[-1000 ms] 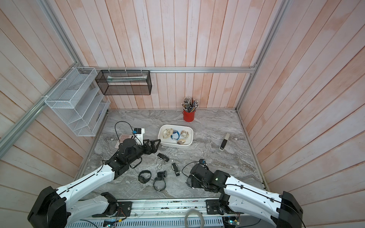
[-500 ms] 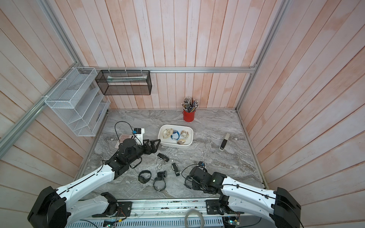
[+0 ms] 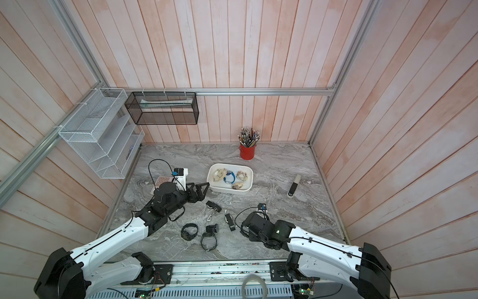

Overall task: Put the watch into the storage box
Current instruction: Pick up the watch at the center of the board, then place the watch in the storage box.

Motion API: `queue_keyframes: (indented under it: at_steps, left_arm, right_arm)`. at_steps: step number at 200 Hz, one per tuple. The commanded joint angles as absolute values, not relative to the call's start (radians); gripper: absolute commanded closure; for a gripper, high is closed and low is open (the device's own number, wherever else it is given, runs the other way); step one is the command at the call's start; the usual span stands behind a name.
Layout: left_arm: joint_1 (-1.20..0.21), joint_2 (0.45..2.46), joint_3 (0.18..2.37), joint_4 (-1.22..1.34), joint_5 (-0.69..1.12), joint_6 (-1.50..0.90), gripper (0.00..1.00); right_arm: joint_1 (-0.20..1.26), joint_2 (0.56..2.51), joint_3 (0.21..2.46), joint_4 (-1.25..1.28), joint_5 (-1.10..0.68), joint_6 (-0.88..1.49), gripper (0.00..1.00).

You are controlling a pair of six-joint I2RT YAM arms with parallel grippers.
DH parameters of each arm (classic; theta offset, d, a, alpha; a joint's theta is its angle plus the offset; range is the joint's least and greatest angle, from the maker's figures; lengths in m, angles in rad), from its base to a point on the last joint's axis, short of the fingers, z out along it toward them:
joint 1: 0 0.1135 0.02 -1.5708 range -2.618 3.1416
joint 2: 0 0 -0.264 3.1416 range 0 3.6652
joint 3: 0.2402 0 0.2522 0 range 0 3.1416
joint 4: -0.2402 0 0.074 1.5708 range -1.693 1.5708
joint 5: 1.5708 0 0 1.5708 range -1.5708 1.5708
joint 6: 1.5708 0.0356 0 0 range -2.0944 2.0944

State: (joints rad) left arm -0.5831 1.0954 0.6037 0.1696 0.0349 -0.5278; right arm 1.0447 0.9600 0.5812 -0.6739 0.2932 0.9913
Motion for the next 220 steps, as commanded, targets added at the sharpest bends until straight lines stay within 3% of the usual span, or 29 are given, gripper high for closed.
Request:
queue_keyframes:
  at_steps: [1, 90, 220]
  left_arm:
    - [-0.578, 1.07, 0.592, 0.119, 0.0, -0.532, 0.0]
    - [-0.577, 0.874, 0.494, 0.002, -0.014, -0.58, 0.0]
    - [-0.577, 0.799, 0.447, -0.034, -0.038, -0.633, 0.0]
  right_arm:
    - [1.036, 0.976, 0.689, -0.688, 0.446, 0.908, 1.0]
    - [0.702, 1.319, 0.996, -0.32, 0.308, 0.396, 1.0]
    - [0.563, 1.608, 1.155, -0.21, 0.196, 0.24, 1.0]
